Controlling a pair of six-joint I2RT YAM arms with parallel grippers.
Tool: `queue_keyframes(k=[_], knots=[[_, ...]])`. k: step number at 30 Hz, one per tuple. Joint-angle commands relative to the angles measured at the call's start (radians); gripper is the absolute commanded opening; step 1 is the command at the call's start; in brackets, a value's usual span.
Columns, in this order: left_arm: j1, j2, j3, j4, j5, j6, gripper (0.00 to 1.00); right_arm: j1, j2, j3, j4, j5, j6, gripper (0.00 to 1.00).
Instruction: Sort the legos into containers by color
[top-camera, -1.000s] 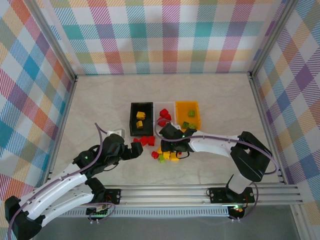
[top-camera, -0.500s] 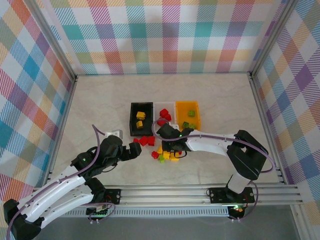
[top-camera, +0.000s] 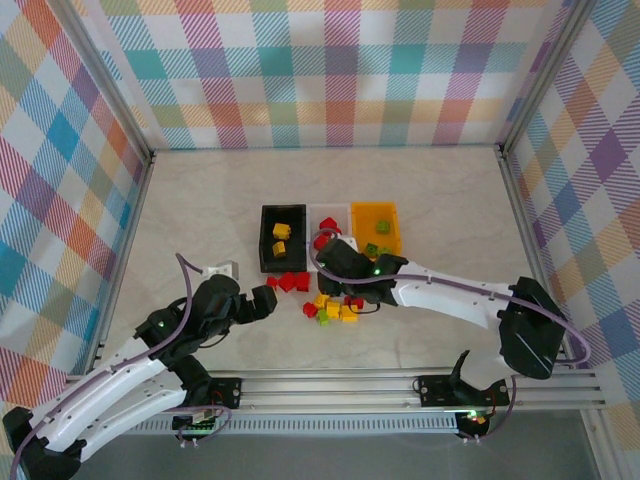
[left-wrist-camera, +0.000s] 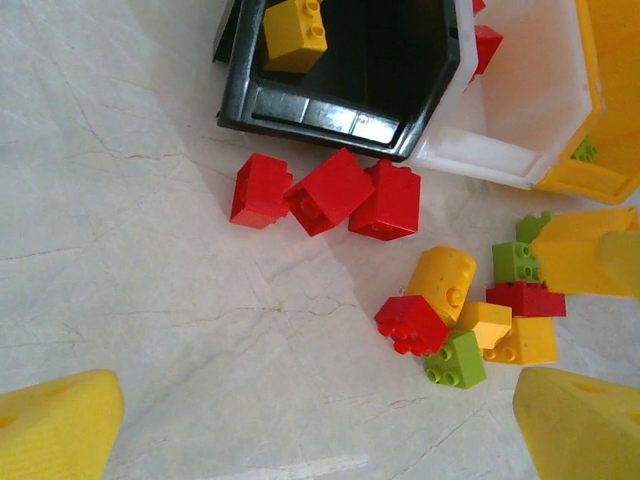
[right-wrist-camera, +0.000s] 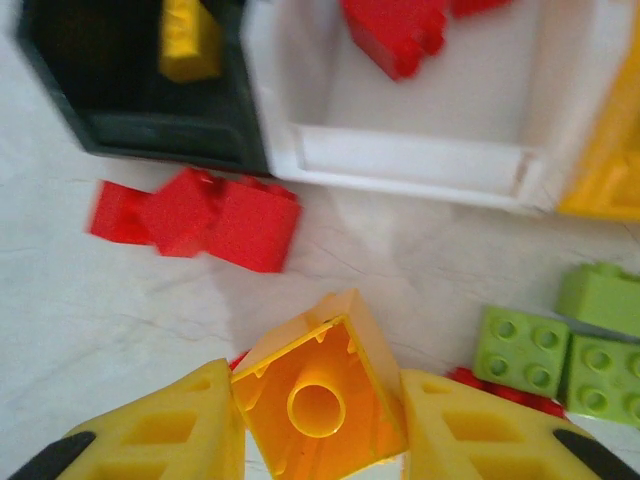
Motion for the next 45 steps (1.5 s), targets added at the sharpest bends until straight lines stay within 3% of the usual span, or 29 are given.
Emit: queue_keyframes(k=[1, 15, 17, 20, 22, 25, 31, 35, 36, 45], knots=[[-0.009, -0.026, -0.031, -0.038, -0.019, -0.02, 1.0, 0.006, 0.017, 0.092, 0.054, -0.054, -0.087, 0.39], [-0.009, -0.025, -0.049, -0.051, -0.016, -0.037, 1.0, -0.123, 0.495, 0.615, 0.022, -0.133, -0.177, 0.4], [-0.008, -0.022, -0.057, -0.043, -0.011, -0.038, 1.0, -0.136, 0.545, 0.676, -0.002, -0.15, -0.179, 0.47], [-0.008, -0.018, -0.07, -0.008, 0.02, -0.026, 1.0, -0.145, 0.576, 0.728, -0.01, -0.183, -0.182, 0.67], [-0.008, 0.0, -0.067, 0.014, 0.047, -0.013, 1.0, -0.145, 0.559, 0.728, -0.004, -0.191, -0.184, 0.71], [-0.017, 0.043, -0.054, 0.041, 0.07, -0.002, 1.0, -0.144, 0.467, 0.644, 0.041, -0.189, -0.18, 0.73], [-0.117, 0.167, -0.022, 0.143, 0.041, -0.005, 0.98, -0.136, 0.184, 0.29, 0.162, -0.166, -0.133, 0.74], [-0.188, 0.326, 0.007, 0.239, 0.022, -0.003, 0.78, -0.134, -0.009, 0.041, 0.184, -0.128, -0.091, 0.74], [-0.201, 0.373, 0.016, 0.267, 0.023, 0.001, 0.77, -0.133, -0.059, -0.014, 0.187, -0.122, -0.08, 0.74], [-0.236, 0.673, 0.111, 0.371, -0.043, 0.057, 0.79, -0.134, -0.332, -0.263, 0.138, -0.068, -0.017, 0.75]])
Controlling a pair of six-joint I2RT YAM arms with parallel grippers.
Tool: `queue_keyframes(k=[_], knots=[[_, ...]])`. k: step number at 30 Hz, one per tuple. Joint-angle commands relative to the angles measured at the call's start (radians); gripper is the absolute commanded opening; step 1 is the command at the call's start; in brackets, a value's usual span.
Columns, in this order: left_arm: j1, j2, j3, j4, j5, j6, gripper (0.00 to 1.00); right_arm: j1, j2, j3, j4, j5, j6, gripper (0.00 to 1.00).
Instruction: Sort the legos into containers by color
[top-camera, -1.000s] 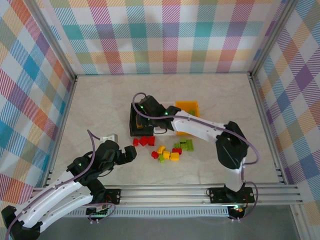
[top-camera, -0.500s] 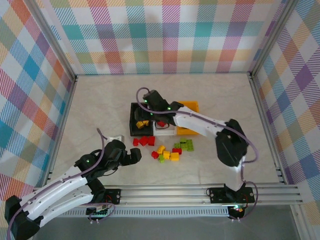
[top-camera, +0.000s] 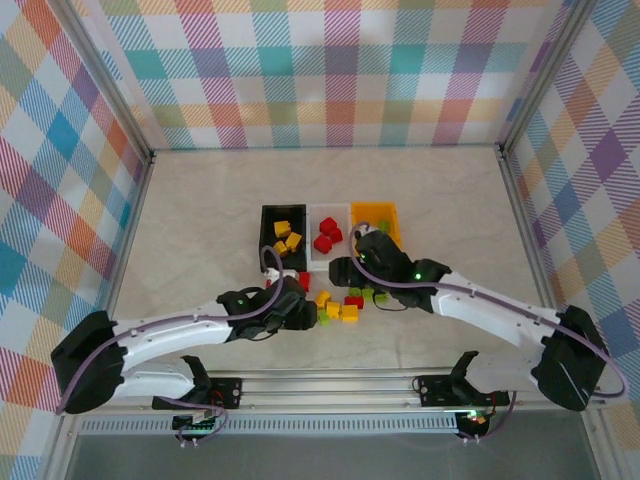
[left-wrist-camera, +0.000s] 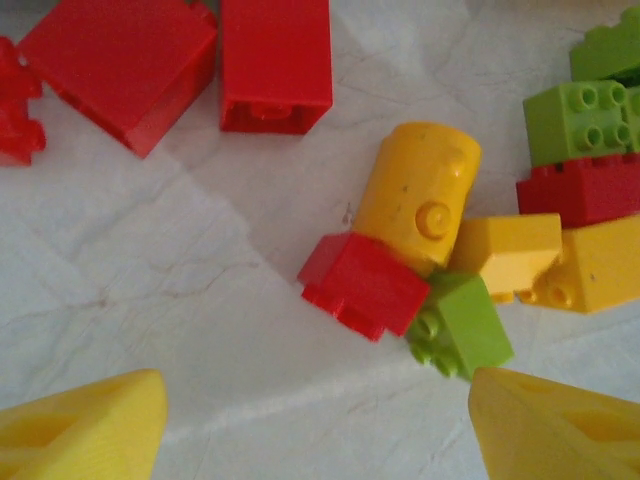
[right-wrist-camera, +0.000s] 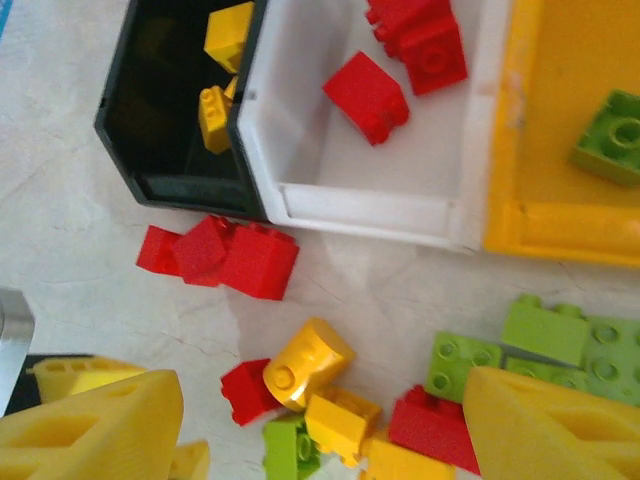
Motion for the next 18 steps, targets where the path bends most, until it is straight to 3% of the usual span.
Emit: queue_keyframes(k=[1, 9, 14, 18], knots=[[-0.013, 0.064, 0.048, 0.047, -0.06, 0.047, 0.79, 0.005, -0.071, -0.038, -0.003, 0.037, 0.045, 0.75], [-0.013, 0.155, 0.018, 0.015, -0.099, 0.028, 0.68, 0.004, -0.122, -0.071, -0.013, 0.042, 0.061, 0.75], [-0.002, 0.008, -0.056, -0.121, -0.181, -0.001, 0.64, 0.005, -0.132, -0.076, 0.0, 0.049, 0.06, 0.75], [-0.001, -0.15, -0.077, -0.179, -0.163, 0.004, 0.67, 0.003, -0.123, -0.074, 0.01, 0.04, 0.055, 0.75]])
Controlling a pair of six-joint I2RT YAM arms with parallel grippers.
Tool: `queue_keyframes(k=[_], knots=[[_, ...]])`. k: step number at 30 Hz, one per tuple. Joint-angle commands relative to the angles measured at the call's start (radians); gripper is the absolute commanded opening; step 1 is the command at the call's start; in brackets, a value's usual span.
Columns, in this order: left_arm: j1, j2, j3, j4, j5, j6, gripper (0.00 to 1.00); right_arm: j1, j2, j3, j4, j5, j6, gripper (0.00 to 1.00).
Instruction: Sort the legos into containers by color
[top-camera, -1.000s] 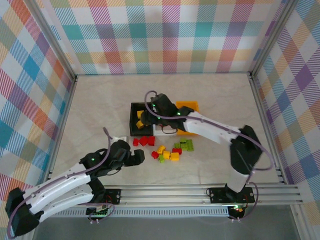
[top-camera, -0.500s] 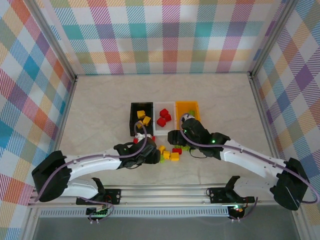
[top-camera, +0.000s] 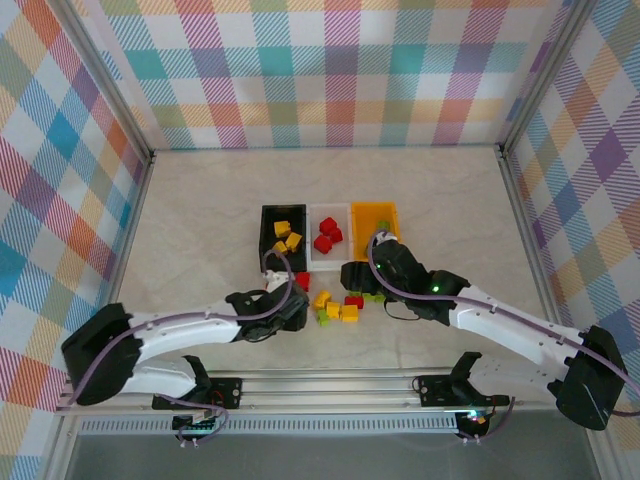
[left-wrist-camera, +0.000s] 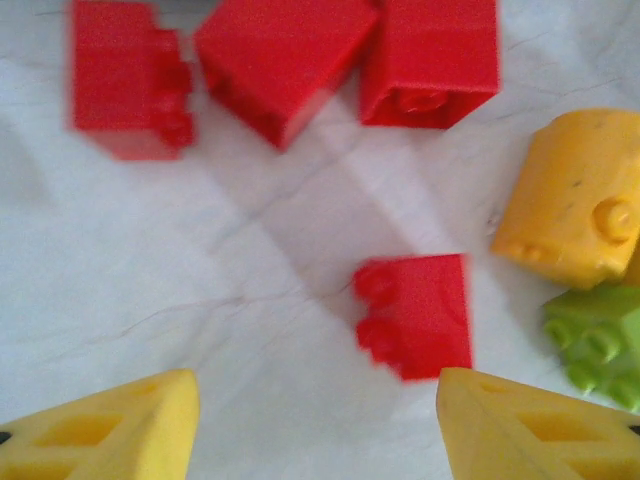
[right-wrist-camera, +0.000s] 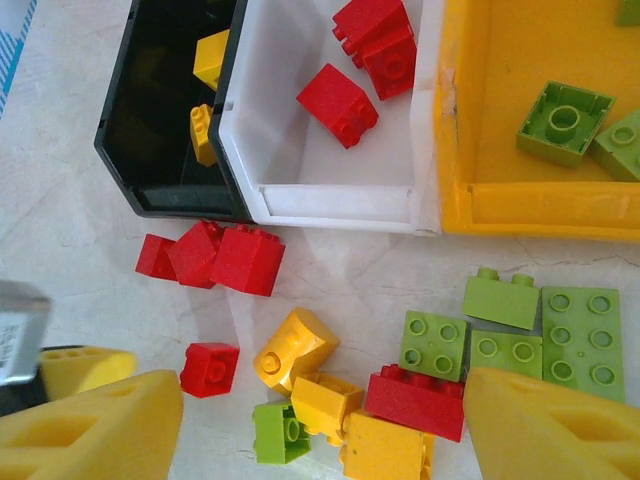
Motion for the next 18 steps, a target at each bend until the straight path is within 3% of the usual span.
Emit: queue_keyframes(k=[1, 5, 8, 13, 18], knots=[[0.001, -0.103, -0.002, -0.092, -0.017, -0.006, 0.71, 0.004, -0.008, -0.008, 0.021, 0.008, 0.014, 0.75], [0.0, -0.058, 0.046, -0.018, 0.026, 0.041, 0.9, 0.004, -0.008, -0.014, 0.027, 0.013, 0.016, 0.75], [0.0, 0.068, 0.094, 0.035, 0.027, 0.076, 0.9, 0.004, -0.011, -0.012, 0.017, 0.018, 0.017, 0.75], [0.003, 0.253, 0.161, 0.071, -0.003, 0.11, 0.71, 0.004, -0.039, -0.018, -0.002, 0.035, 0.017, 0.75], [0.003, 0.296, 0.145, 0.091, -0.012, 0.099, 0.53, 0.005, -0.077, -0.024, -0.015, 0.045, 0.016, 0.75]])
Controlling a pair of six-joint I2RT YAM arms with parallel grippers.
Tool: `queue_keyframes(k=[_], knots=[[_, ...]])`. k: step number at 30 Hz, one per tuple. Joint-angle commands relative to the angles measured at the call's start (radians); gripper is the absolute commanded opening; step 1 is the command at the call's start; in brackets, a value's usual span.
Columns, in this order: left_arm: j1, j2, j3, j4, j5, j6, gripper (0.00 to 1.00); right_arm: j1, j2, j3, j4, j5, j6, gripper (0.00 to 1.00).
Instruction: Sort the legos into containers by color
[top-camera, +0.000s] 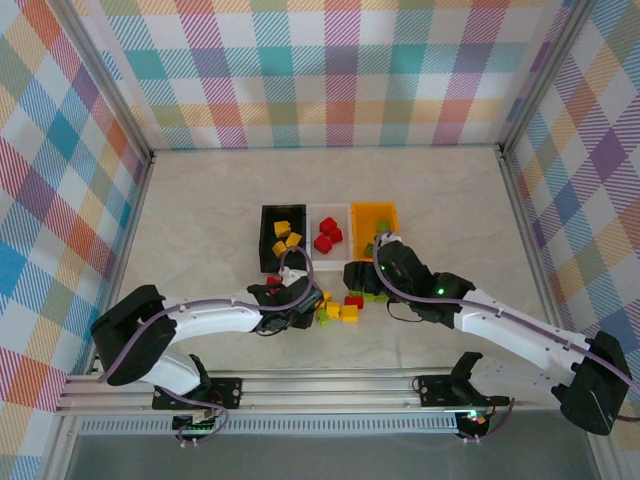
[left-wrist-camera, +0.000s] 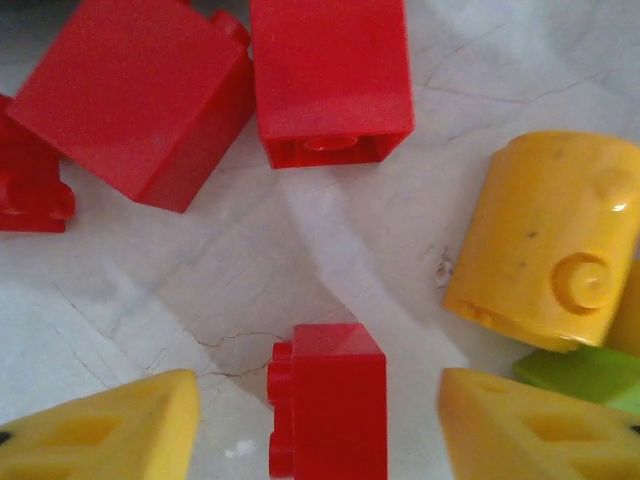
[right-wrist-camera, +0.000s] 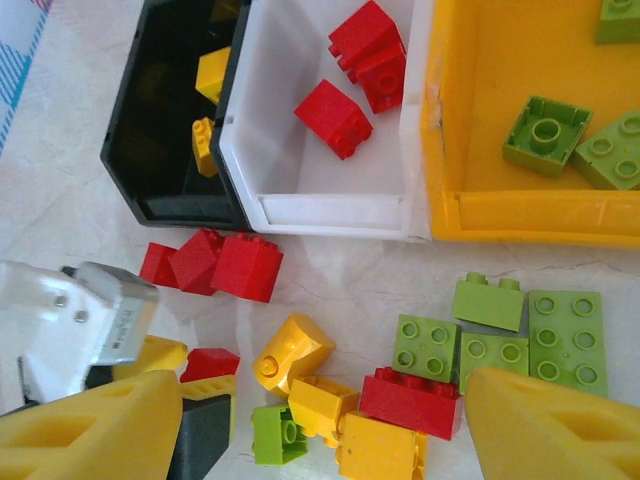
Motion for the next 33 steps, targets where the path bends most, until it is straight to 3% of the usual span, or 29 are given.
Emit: queue_keyframes(k=[1, 4, 10, 17, 23, 33], knots=[[0.003, 0.005, 0.001, 0.025, -0.021, 0.006, 0.48, 0.004, -0.034, -0.015, -0.005, 0.027, 0.016, 0.75], [0.003, -0.01, -0.015, 0.028, -0.013, -0.007, 0.37, 0.004, -0.042, -0.019, -0.004, 0.034, 0.019, 0.75], [-0.003, -0.103, -0.015, -0.034, -0.012, -0.033, 0.25, 0.004, -0.043, -0.027, -0.002, 0.045, 0.029, 0.75], [0.027, -0.196, 0.152, -0.141, -0.016, 0.02, 0.24, 0.004, -0.059, -0.047, -0.01, 0.06, 0.057, 0.75], [0.152, 0.024, 0.423, -0.13, 0.022, 0.099, 0.24, 0.004, -0.076, -0.071, -0.05, 0.068, 0.093, 0.75], [0.222, 0.373, 0.747, -0.14, 0.032, 0.136, 0.29, 0.004, -0.092, -0.125, -0.108, 0.08, 0.151, 0.76]])
